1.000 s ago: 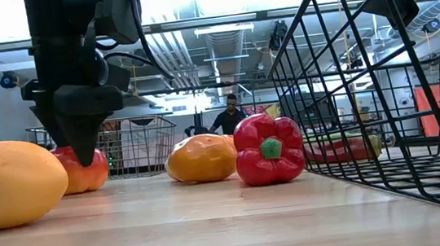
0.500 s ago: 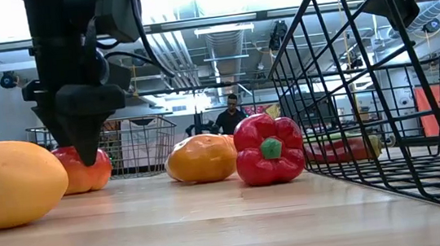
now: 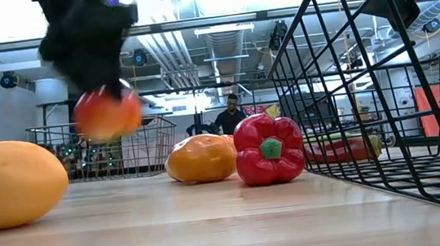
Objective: Sort produce into baskets
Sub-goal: Put the bottom red tomato into the black wire basket
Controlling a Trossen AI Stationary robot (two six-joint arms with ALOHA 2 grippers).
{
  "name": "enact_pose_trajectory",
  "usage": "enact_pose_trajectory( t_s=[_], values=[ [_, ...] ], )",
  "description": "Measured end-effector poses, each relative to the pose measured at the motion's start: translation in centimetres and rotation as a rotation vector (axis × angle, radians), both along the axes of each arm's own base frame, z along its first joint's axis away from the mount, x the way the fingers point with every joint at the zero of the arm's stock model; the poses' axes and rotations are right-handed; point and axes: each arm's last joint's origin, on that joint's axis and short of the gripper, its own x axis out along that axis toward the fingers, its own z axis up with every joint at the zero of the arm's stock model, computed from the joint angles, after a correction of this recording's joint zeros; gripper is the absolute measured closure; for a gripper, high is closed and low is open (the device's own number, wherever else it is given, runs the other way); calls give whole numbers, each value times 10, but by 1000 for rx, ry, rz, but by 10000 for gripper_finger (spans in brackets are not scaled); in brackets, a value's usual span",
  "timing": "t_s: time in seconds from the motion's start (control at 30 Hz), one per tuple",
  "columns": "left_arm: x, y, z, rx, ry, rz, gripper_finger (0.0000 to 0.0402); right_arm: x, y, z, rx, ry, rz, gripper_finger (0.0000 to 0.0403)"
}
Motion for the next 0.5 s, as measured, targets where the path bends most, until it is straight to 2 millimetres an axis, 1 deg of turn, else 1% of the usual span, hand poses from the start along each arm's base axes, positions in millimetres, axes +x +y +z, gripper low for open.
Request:
enact_pose_trajectory(
  t_s=[0.17,0.3,0.4,0.5],
  values=[
    [14,-16,52,127,-297,-156,93,0,0,0,-1,0,-1,51],
    [34,-32,81,207,-537,-348,93,0,0,0,-1,0,0,51],
    [50,-39,92,254,-702,-472,93,0,0,0,-1,0,0,51],
    [63,-43,88,298,-781,-547,93,0,0,0,-1,0,0,51]
  ],
)
